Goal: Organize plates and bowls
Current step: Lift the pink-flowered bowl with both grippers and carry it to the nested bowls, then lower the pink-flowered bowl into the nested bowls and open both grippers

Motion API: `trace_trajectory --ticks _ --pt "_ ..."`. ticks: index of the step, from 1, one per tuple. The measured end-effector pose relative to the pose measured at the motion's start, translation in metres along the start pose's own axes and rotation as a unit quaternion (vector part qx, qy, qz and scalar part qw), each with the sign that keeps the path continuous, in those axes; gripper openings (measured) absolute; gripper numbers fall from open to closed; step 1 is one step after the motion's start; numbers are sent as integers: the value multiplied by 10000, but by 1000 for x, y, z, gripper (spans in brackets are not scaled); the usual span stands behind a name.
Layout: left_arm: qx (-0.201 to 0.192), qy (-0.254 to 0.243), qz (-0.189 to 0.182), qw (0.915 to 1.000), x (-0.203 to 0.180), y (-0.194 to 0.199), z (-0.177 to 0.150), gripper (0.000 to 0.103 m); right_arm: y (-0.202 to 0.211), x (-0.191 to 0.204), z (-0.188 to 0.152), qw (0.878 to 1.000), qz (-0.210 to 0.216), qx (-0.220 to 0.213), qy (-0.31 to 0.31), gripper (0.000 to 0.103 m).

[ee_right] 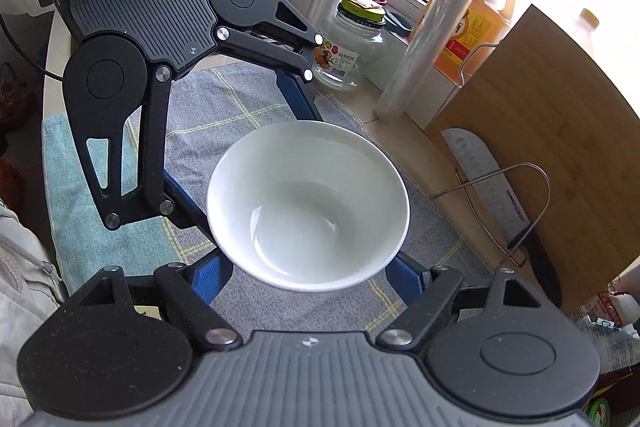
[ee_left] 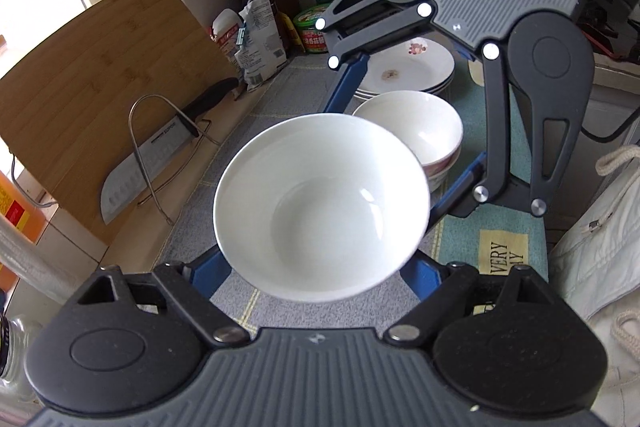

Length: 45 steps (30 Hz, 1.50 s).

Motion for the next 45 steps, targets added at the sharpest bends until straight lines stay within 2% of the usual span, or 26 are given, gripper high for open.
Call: trace_trajectory --ticks 14,23,35,45 --pt "-112 -539 -449 9975 -17 -42 54 90 25 -34 -53 9975 -447 331 -441 87" --pt "-116 -749 -738 9944 -25 -67 75 90 33 -48 -83 9941 -588 570 -706 87" --pt "208 -673 -1057 9919 -30 -100 79 90 18 -52 -113 9907 -335 811 -1035 87" --pt "399 -417 -1322 9895 -25 -109 81 89 12 -59 -122 9864 -21 861 -1397 87"
Point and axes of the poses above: each gripper's, at about its wrist camera, not at the fingertips, and y roughly against the way its jaws point, x to its left, z to its top, the point moved 6 cm from there along -y, roughly the way its jaws point, and after that the axes turned 12 degrees about -z, right-handed, at the moved point
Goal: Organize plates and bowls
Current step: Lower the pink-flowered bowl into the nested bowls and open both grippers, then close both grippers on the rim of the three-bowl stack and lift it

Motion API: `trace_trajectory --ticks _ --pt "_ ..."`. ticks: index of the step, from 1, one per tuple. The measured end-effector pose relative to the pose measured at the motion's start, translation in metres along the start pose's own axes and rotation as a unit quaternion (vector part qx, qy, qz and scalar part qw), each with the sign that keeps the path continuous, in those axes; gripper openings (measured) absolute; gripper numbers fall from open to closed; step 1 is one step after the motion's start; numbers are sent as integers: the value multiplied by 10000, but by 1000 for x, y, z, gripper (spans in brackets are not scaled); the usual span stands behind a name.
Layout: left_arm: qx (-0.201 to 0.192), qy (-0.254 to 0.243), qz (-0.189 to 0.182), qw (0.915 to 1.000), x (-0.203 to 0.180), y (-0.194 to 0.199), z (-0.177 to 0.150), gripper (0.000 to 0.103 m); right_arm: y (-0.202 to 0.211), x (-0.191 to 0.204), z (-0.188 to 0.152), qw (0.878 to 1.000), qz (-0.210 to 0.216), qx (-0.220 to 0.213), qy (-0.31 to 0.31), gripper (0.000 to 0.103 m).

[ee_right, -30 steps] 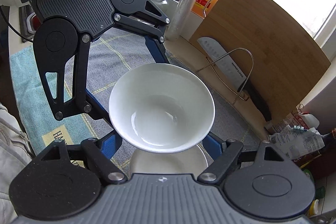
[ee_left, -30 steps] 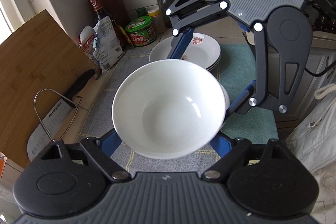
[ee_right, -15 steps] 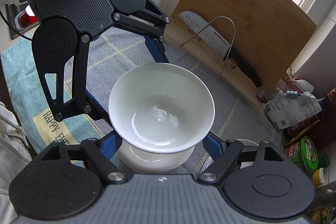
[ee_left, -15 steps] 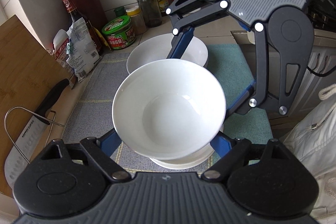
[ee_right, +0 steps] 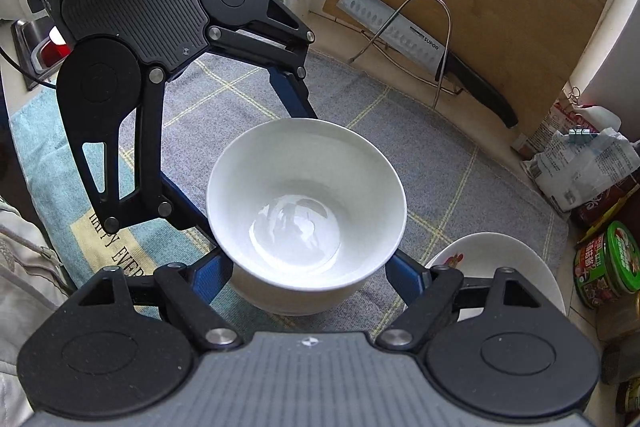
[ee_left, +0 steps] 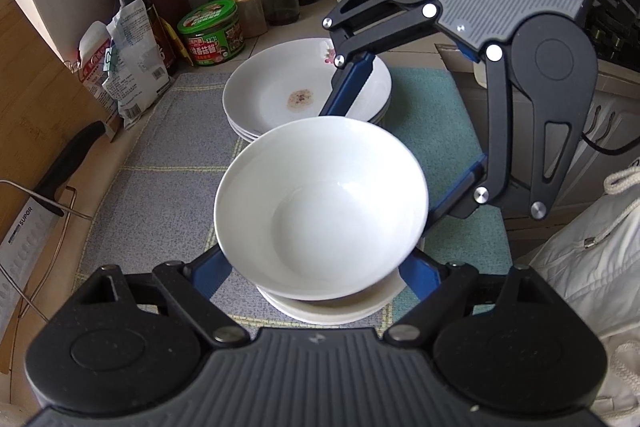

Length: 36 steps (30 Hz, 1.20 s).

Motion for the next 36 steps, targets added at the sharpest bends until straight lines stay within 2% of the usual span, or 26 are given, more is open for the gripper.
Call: trace_trajectory --ticks 6,9,10,15,18,20,24,27,30,33,36 --pt "69 197 -215 9996 4 0 -1 90 -2 -2 -3 9998 79 44 -171 87" --pt "-1 327 -442 9985 3 3 -1 92 -3 4 -6 9999 38 95 -39 88" --pt "-33 331 -416 9986 3 5 -1 92 -2 5 -6 10000 22 76 -36 88" --pt "-128 261 -166 9994 -3 22 -5 94 8 1 -4 9999 -23 -19 -147 90" --pt "-314 294 250 9988 -6 40 -11 98 15 3 -1 9998 -77 -103 -155 90" --pt "-469 504 529 9962 -5 51 -17 98 20 4 3 9994 -37 -201 -263 90" --pt "-889 1164 975 9844 -2 67 -32 98 26 6 10 9979 -168 -367 -501 90" --pt "-1238 1735 1217 9694 -1 73 -47 100 25 8 9 9949 -271 -441 -871 90" --pt "-1561 2238 1318 9530 -2 71 -64 100 26 11 0 9886 -507 -510 -1320 103" --pt "-1609 2584 1344 9430 -4 59 -81 100 27 17 -15 9836 -514 -443 -1670 103" --pt "-1512 2786 1312 9393 -7 42 -94 100 23 25 -27 9816 -577 -317 -1790 103"
Point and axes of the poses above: each gripper's, at about its wrist camera, not at the fingertips, and y roughly against the way its jaws point, x to its left, z to its top, the point moved 6 cm from there along -y, roughly the way its jaws point, and after that the axes turned 12 degrees about -z, right-handed, at the moved point
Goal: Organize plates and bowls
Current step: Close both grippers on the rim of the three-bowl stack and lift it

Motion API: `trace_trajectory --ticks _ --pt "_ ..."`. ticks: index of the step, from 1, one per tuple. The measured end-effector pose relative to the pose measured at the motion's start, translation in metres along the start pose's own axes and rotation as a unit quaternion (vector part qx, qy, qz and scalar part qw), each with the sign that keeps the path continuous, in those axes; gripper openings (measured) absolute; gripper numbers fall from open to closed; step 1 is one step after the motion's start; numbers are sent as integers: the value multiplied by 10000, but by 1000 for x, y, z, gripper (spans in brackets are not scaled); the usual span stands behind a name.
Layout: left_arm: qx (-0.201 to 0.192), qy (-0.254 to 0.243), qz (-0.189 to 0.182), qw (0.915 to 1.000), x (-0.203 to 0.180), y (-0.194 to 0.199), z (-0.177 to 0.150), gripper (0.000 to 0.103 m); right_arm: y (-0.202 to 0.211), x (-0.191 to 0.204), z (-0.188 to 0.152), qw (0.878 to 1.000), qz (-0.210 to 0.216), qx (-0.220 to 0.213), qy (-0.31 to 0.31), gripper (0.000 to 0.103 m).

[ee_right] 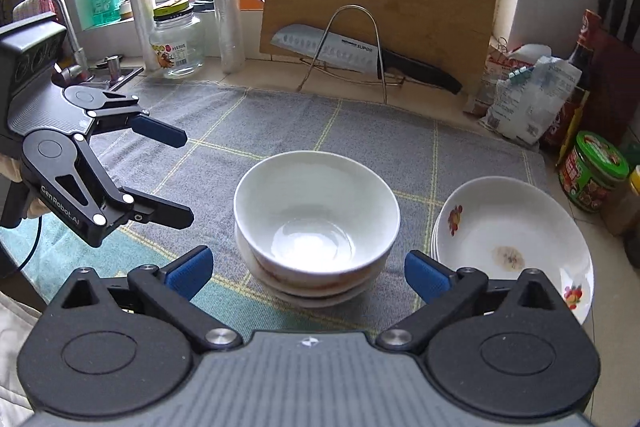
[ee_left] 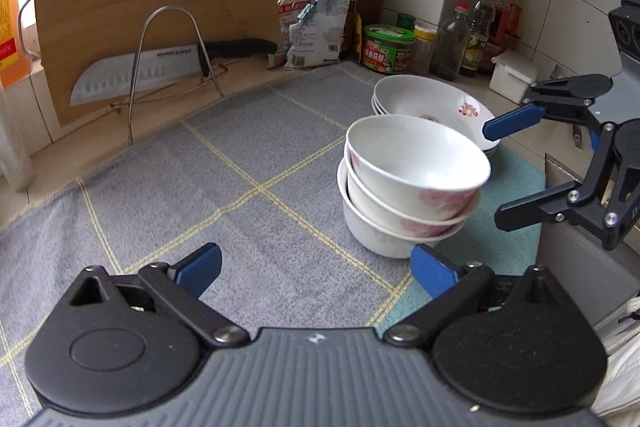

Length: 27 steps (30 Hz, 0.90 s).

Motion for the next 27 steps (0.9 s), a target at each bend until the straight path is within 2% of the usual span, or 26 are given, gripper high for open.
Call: trace_trajectory --ticks 3,7,11,19,23,27 --pt "146 -46 13 9999 -3 -13 -11 100 -11 3 -13 9994 -271 131 147 103" --pt "447 -290 -27 9986 -9 -32 -19 100 -36 3 -30 9988 -228 391 202 103" --pt "607 -433 -28 9972 -15 -48 -21 100 -53 -2 -40 9980 -198 456 381 103" --pt "791 -856 -41 9932 -31 -77 -10 100 -64 -12 -44 9945 480 308 874 103" --pt "1156 -769 -129 9902 -30 -90 -10 100 -63 -11 -44 9876 831 163 1321 103" --pt "1228 -730 -76 9897 -32 -92 -9 102 -61 -9 -46 9853 952 72 1418 103"
Point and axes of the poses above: each gripper's, at about its wrist camera, not at the fingertips, and y roughly against the way its jaws point, x to its left, z to its top, the point moved 6 cm from there along -y, roughly the way its jaws point, and after that the axes turned 12 degrees about -z, right-handed, at the moved point
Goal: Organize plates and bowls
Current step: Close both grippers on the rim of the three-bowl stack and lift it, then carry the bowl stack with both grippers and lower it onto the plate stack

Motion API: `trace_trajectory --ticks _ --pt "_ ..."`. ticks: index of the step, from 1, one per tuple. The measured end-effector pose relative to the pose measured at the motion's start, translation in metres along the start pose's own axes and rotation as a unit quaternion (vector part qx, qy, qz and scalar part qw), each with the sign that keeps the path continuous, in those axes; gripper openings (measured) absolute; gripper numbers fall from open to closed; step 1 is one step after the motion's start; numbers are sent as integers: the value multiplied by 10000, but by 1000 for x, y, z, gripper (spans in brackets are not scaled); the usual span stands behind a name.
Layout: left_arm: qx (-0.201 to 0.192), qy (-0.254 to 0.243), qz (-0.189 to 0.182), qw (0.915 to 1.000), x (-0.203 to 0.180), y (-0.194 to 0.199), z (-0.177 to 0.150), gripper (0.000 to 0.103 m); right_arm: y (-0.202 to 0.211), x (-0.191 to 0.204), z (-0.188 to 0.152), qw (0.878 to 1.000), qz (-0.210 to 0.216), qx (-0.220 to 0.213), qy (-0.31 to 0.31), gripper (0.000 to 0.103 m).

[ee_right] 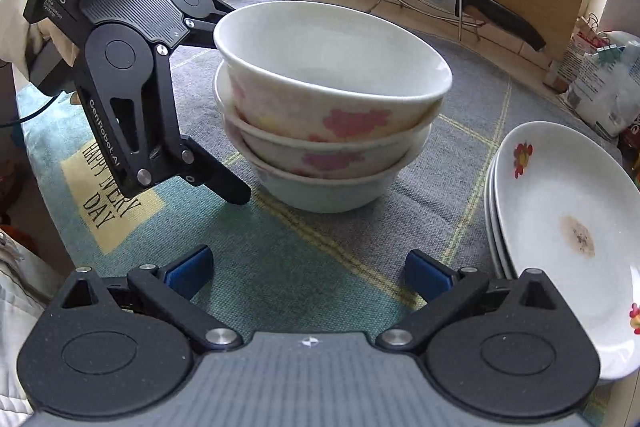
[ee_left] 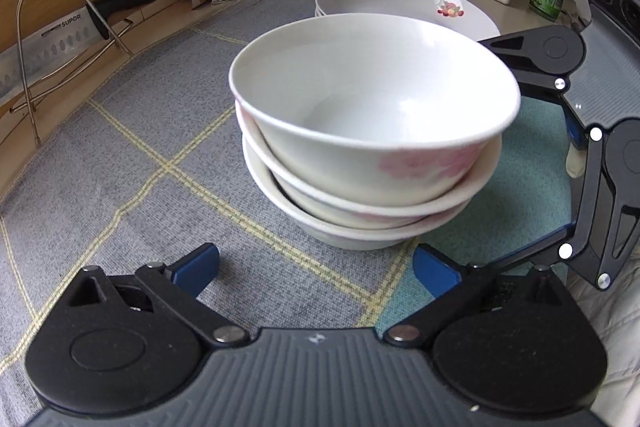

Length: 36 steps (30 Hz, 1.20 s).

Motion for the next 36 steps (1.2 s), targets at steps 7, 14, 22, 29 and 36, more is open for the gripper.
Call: trace_trajectory --ticks 7,14,22,29,36 --pt "-9 -414 -255 9988 1 2 -2 102 8 2 7 9994 -292 -69 147 103" --pt "136 -1384 -616 9884 5 3 7 98 7 -3 24 9983 -280 -235 451 95" --pt "177 -2393 -972 9659 -9 4 21 86 1 -7 39 9983 -107 -231 533 87" --pt "284 -2715 -1097 9557 -10 2 25 84 0 -4 44 9978 58 -170 643 81" --pt "349 -2696 -1122 9558 -11 3 26 84 0 -5 46 9981 89 -80 599 81"
Point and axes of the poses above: each gripper's, at about its wrist camera, not at the fingertips, and y roughly against the way its jaws point, x to its left, z to its top, the point moved 6 cm from there along -y, roughly the way its jaws point, and after that the axes turned 12 degrees about -z, right-handed, at the moved point
